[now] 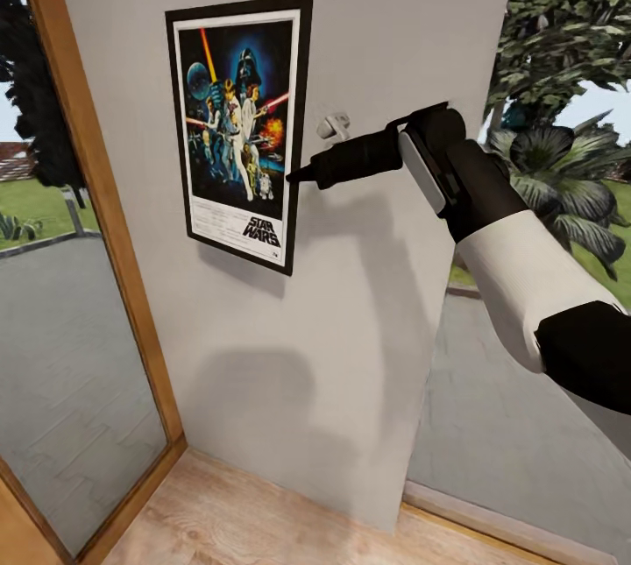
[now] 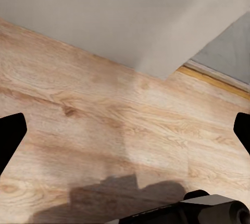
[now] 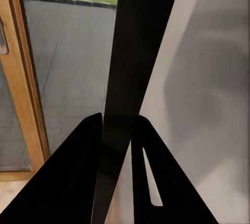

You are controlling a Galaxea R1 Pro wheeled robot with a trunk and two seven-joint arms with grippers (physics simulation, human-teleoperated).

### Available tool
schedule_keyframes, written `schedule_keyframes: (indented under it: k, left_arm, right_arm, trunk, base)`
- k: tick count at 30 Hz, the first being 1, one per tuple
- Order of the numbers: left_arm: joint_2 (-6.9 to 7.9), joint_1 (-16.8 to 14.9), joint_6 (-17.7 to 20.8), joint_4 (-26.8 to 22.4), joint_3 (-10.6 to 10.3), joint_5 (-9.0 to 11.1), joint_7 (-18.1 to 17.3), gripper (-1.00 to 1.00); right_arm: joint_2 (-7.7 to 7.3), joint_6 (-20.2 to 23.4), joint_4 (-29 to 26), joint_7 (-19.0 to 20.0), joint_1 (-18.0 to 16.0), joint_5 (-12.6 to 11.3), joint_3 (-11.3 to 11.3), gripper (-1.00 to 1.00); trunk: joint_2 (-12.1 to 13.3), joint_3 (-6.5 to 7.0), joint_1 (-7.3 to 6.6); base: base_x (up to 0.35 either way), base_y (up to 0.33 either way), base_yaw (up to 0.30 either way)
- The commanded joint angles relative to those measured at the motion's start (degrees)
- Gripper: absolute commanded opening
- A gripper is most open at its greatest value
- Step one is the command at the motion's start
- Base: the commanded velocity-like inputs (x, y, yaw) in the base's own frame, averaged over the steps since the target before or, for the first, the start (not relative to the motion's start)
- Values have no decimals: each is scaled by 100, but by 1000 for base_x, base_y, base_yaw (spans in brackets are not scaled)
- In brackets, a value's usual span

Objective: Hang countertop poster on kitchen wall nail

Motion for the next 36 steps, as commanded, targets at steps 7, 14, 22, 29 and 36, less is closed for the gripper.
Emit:
schedule_keyframes:
  k: [7, 14, 22, 29, 36]
  left_arm:
    - [0, 3, 1, -2, 5, 23, -24, 100]
    - [0, 3, 1, -2, 5, 23, -24, 100]
    - [0, 3, 1, -2, 5, 23, -24, 100]
    - [0, 3, 1, -2, 12, 23, -24, 100]
    - [0, 3, 1, -2, 12, 23, -24, 100]
  right_arm:
    - [0, 29, -15, 7, -1, -40, 1, -100]
    - [0, 23, -31, 10, 0, -42, 1, -100]
    - [0, 14, -34, 3, 1, -34, -7, -100]
    - [-8, 11, -32, 10, 1, -27, -30, -100]
    - [-8, -2, -37, 51, 1, -63, -29, -100]
  trunk:
    - [-3, -1, 3]
    - [-3, -1, 3]
    - [-3, -1, 3]
    - [-3, -1, 3]
    - [-3, -1, 3]
  base:
    - [206, 0, 0]
    - [40, 0, 0]
    - [129, 69, 0]
    - [37, 17, 0]
    - [2, 1, 0]
